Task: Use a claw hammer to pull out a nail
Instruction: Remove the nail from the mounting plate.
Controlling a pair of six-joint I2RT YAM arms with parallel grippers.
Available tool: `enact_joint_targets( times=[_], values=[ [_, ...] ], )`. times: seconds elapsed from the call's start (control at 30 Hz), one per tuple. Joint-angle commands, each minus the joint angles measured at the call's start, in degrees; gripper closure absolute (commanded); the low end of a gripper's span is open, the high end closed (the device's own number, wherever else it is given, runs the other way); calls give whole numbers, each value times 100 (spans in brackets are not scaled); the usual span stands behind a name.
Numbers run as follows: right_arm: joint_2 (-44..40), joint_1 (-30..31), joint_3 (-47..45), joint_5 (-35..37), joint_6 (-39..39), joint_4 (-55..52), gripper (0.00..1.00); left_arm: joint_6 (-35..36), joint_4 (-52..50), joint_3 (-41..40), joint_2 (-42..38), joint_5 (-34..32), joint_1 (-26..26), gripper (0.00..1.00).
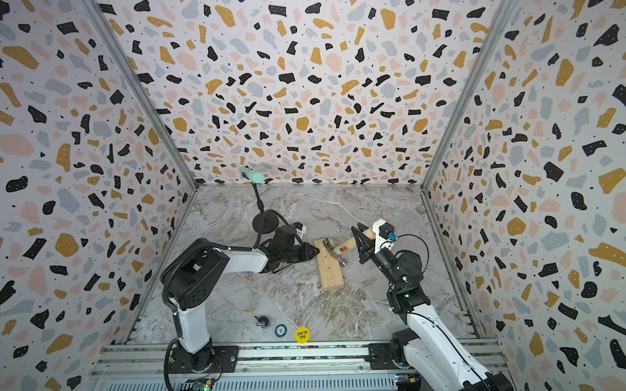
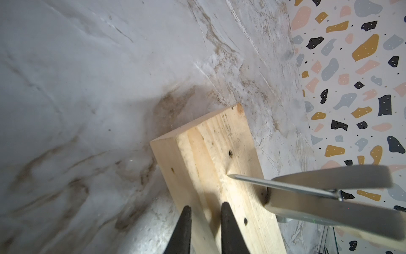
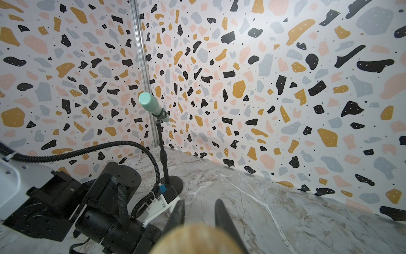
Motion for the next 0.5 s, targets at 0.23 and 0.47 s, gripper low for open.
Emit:
enact_joint_targets(
  times=[0.23,0.47],
  values=[
    [-95,12,287,-272,423,-1256,100,55,-981,-168,212,-38,-50,80],
    [-166,2,600,-279,339,-1426,100,65,-990,-184,193,-51,-50,81]
  ],
)
